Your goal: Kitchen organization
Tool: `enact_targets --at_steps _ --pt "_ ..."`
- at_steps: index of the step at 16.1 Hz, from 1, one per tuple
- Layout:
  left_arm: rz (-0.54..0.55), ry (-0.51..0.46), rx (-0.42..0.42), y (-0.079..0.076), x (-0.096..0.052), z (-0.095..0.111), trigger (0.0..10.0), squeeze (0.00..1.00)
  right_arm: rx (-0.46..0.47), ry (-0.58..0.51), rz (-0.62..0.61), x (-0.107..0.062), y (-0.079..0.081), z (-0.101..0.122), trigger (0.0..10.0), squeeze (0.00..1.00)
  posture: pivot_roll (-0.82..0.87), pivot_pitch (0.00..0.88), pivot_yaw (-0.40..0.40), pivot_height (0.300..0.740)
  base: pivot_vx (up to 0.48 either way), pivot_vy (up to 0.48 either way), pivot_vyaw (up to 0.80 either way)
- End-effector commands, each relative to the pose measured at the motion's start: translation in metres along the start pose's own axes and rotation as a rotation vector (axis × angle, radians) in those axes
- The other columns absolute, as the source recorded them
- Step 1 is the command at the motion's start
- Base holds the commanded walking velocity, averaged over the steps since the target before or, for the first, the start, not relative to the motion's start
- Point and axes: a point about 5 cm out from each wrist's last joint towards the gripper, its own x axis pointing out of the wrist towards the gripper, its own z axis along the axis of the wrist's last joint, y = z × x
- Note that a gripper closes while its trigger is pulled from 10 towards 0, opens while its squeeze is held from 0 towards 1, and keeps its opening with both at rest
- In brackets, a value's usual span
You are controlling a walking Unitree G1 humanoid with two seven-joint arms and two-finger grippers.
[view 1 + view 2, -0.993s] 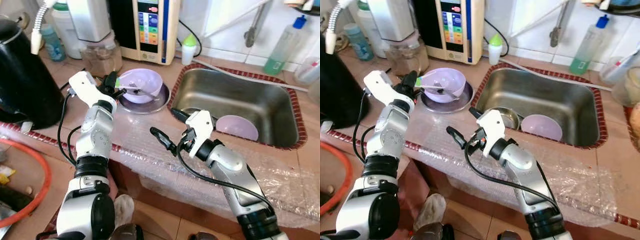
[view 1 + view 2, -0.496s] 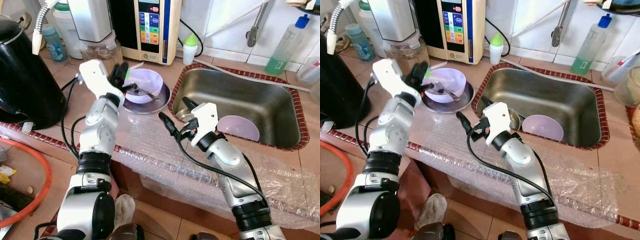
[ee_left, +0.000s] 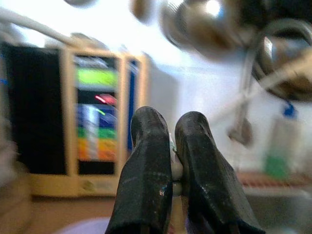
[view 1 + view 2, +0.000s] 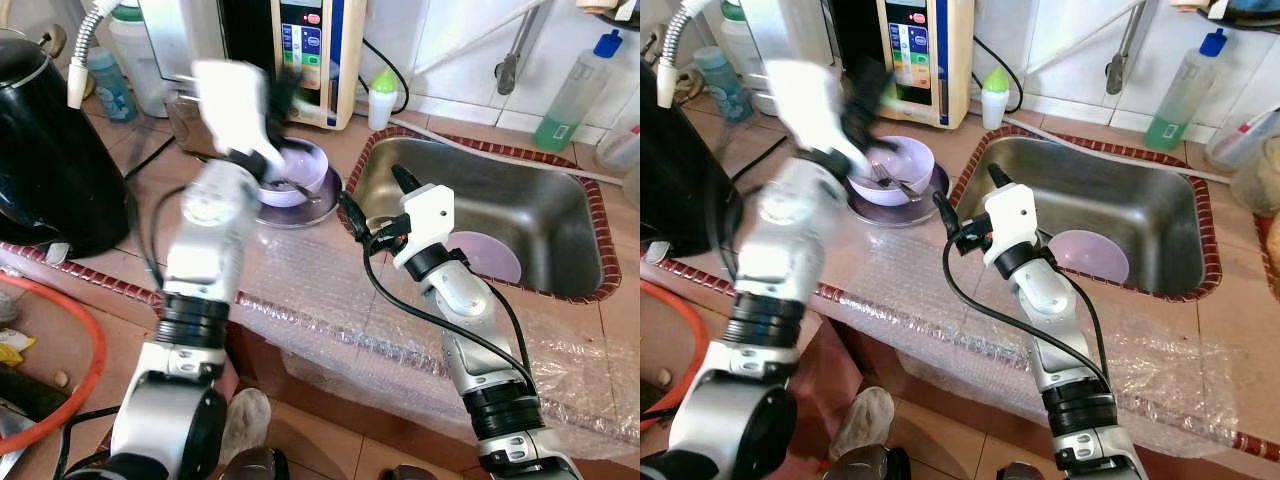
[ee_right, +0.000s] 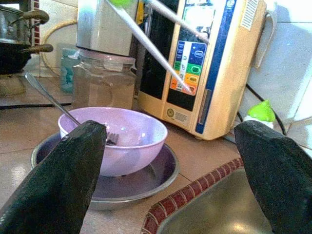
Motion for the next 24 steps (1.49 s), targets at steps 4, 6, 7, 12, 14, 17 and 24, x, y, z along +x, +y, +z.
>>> enact_targets --at_steps 4,6,7,12,14,17,24 --pt "-0.163 0.095 0.024 -0.02 -0.009 -0.011 0.0 0.0 -0.058 0.014 -0.014 0.002 -0.005 -0.005 10.0 0.0 -0.01 0.0 0.041 0.74 0.0 0.0 0.0" --pt "-0.228 0.12 0.006 -0.03 -0.01 -0.014 0.0 0.0 -0.081 0.032 -0.023 0.004 -0.007 -0.009 10.0 0.0 -0.01 0.0 0.038 0.74 0.0 0.0 0.0" --pt "-0.244 0.121 -0.002 -0.033 -0.011 -0.013 0.0 0.0 -0.082 0.035 -0.025 0.005 -0.007 -0.01 10.0 0.0 -0.01 0.0 0.037 0.74 0.0 0.0 0.0" --pt "-0.38 0.187 -0.048 -0.053 -0.022 -0.019 0.0 0.0 -0.083 0.044 -0.047 0.009 -0.011 -0.014 0.0 0.0 -0.01 0.0 0.033 0.74 0.0 0.0 0.0" --pt "-0.386 0.224 -0.046 -0.052 -0.025 -0.025 0.0 0.0 -0.084 0.037 -0.05 0.011 -0.011 -0.013 0.0 0.0 -0.01 0.0 0.033 0.74 0.0 0.0 0.0" --pt "-0.376 0.229 -0.051 -0.051 -0.027 -0.024 0.0 0.0 -0.067 0.048 -0.046 0.01 -0.011 -0.016 0.0 0.0 0.0 0.0 0.03 0.74 0.0 0.0 0.0" --pt "-0.347 0.232 -0.05 -0.048 -0.028 -0.024 0.0 0.0 -0.028 0.086 -0.081 0.009 -0.016 -0.022 0.0 0.0 -0.01 0.0 0.031 0.74 0.0 0.0 0.0"
